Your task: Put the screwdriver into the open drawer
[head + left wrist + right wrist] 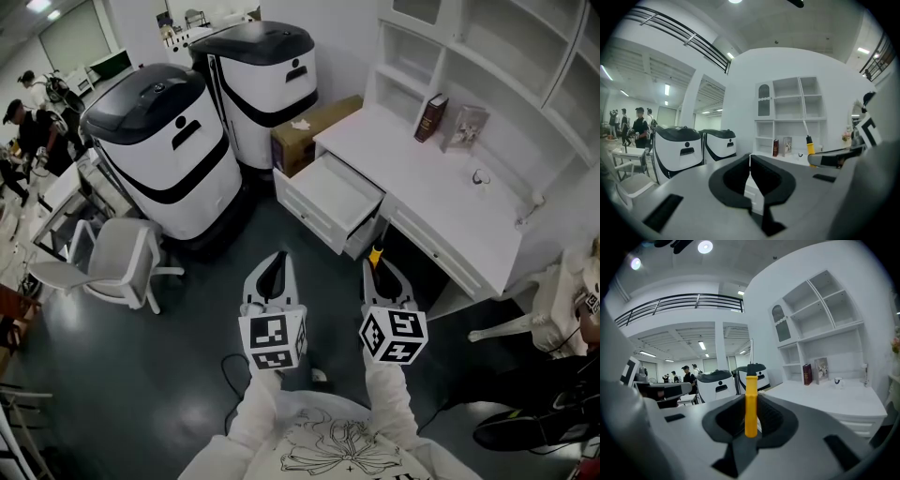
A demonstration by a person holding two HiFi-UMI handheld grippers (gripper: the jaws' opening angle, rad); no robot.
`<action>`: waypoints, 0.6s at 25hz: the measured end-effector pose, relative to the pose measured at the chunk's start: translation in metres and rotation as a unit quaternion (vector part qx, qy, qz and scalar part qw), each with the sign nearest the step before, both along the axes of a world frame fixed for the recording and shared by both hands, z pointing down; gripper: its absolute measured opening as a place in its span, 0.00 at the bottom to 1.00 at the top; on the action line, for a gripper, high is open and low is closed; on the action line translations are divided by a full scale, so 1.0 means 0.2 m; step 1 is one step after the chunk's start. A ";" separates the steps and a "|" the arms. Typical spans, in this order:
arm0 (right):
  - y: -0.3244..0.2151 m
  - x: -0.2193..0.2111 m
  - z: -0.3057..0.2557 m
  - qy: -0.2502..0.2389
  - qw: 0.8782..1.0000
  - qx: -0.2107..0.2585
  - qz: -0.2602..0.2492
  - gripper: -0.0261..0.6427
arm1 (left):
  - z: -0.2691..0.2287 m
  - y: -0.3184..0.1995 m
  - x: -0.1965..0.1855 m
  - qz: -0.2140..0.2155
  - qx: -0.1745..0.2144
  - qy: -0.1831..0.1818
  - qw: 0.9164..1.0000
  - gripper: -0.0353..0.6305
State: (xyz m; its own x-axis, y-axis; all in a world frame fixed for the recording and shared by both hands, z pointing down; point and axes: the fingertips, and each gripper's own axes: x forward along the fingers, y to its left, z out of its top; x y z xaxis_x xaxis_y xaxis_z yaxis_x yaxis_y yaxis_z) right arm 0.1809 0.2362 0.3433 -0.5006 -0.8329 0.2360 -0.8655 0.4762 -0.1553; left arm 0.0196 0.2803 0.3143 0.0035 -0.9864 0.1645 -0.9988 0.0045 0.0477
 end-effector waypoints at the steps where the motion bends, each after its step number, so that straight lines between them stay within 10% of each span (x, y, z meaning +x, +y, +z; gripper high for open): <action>1: -0.01 0.00 0.01 -0.001 1.000 -0.001 -0.001 0.14 | 0.00 -0.01 0.00 0.000 0.000 0.001 1.000 0.07; 15: -0.43 -0.07 0.07 0.000 1.000 -0.012 0.015 0.14 | 0.07 -0.47 -0.08 0.018 -0.011 0.007 1.000 0.07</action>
State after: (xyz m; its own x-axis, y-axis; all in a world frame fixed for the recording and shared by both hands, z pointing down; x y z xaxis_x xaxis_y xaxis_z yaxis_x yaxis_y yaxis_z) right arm 0.1662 0.1499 0.3565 -0.4759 -0.8411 0.2570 -0.8792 0.4466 -0.1661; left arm 0.0036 0.1862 0.3274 0.0410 -0.9818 0.1853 -0.9976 -0.0299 0.0626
